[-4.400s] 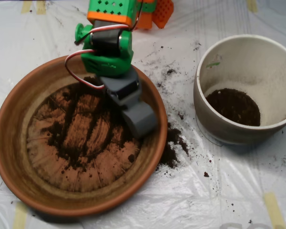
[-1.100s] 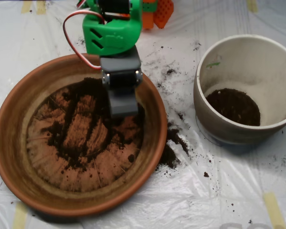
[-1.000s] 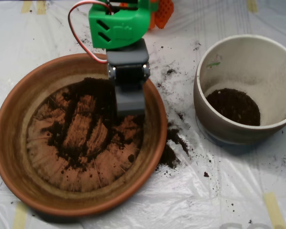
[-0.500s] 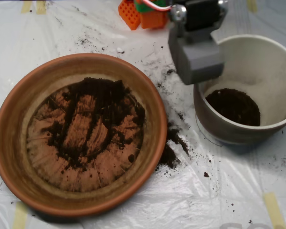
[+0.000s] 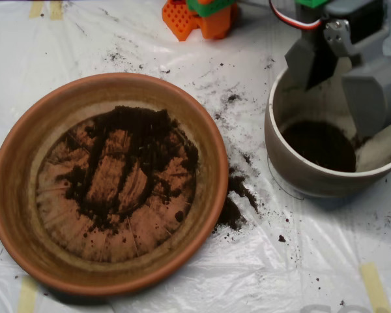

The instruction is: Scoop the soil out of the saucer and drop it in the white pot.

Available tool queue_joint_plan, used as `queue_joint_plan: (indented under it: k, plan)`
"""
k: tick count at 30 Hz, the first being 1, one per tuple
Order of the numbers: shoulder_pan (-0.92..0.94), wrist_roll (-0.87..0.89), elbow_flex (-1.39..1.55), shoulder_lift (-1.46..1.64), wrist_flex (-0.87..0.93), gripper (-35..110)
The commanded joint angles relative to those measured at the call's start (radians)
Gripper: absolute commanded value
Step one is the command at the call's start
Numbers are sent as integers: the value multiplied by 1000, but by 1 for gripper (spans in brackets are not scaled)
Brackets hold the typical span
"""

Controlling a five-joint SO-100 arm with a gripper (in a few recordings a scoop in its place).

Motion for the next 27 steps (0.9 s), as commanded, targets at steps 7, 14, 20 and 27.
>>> queue_joint_plan:
  k: [7, 14, 20, 27]
  plan:
    - [38, -6, 20, 164, -32, 35]
    - [275, 23, -115, 155, 18, 32]
    - [545, -58, 161, 212, -112, 32]
    - [718, -261, 606, 262, -362, 31]
